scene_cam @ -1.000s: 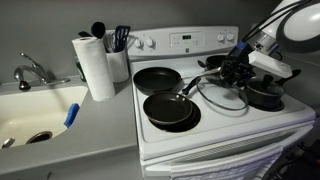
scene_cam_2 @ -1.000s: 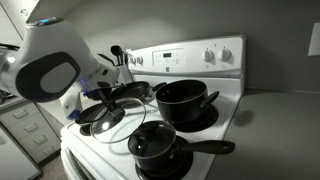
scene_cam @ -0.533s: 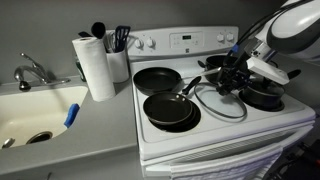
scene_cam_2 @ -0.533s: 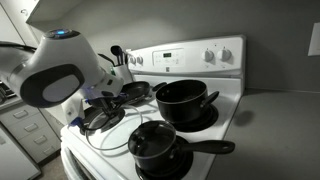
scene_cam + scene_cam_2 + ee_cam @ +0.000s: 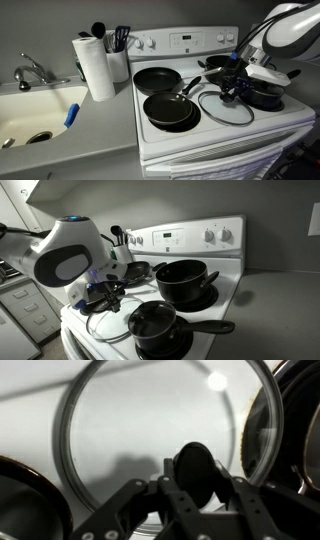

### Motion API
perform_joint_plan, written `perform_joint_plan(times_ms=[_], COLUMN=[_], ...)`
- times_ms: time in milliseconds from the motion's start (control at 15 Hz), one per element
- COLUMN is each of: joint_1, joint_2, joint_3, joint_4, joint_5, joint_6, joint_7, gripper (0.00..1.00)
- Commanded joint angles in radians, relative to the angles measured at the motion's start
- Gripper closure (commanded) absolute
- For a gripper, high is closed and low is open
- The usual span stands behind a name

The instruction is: Remove the lid from the big pot and put it on the stove

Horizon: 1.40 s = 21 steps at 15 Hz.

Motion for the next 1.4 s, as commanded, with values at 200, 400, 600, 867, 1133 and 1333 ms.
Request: perform_joint_plan(times_ms=[200, 400, 600, 867, 1133, 1333], joint_1=[-0.093, -0.079, -0.068, -0.071, -0.070, -0.071], joint_2=[0.107, 0.154, 0.172, 0.176, 0.163, 0.144], joint_3=[0.075, 0.075, 0.070, 0.064, 0.062, 0.064], joint_4=[0.096, 0.131, 0.161, 0.174, 0.170, 0.178], joint_5=[-0.285, -0.286, -0.254, -0.266, -0.251, -0.271], joint_6=[-0.021, 0.002, -0.005, -0.049, -0.072, -0.099], joint_7=[0.201, 0.215, 0.191, 0.189, 0.180, 0.192], gripper=[0.85, 0.85, 0.85, 0.85, 0.85, 0.28])
